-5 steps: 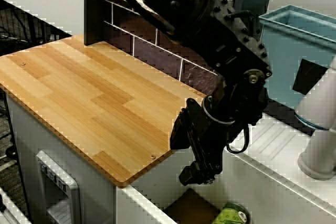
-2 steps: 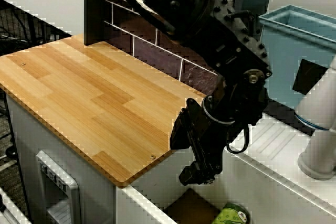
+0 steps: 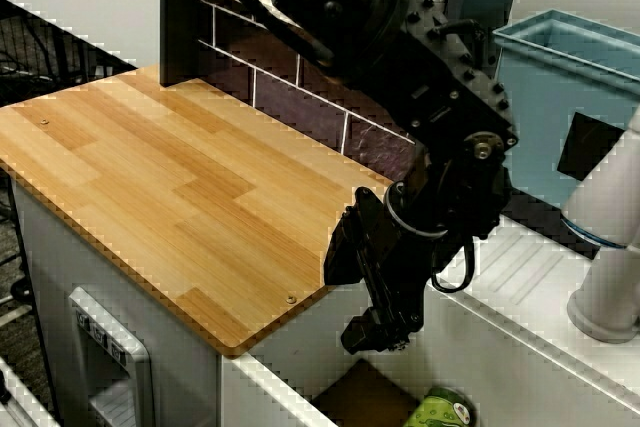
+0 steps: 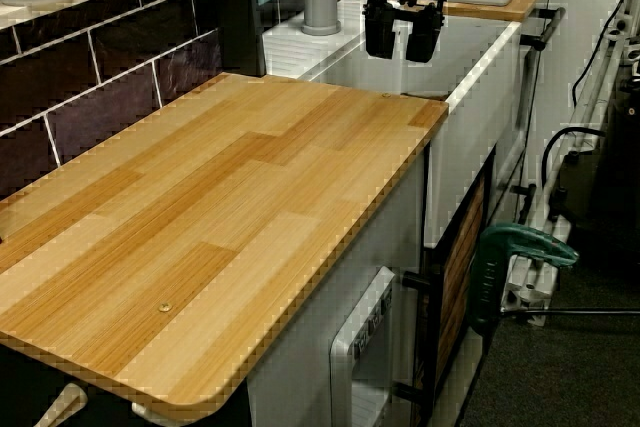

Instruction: Push into sink

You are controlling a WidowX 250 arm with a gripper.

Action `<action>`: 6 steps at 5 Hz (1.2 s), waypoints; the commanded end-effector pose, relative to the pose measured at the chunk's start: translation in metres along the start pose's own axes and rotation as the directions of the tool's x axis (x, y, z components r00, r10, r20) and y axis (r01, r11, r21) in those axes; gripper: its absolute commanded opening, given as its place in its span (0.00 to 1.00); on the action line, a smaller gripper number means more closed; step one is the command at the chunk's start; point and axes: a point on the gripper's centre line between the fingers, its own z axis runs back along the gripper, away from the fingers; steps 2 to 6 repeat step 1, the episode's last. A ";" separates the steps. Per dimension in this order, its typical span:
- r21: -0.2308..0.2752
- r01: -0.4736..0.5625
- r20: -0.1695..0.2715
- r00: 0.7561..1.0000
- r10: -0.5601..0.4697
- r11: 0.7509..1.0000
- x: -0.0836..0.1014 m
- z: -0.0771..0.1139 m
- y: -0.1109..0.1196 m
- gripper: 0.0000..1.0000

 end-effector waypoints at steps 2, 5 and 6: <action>-0.005 -0.013 0.053 0.998 0.013 1.000 -0.002 0.015 0.003 1.00; -0.005 -0.013 0.053 0.998 0.013 1.000 -0.002 0.015 0.003 1.00; -0.005 -0.013 0.053 0.998 0.013 1.000 -0.002 0.015 0.003 1.00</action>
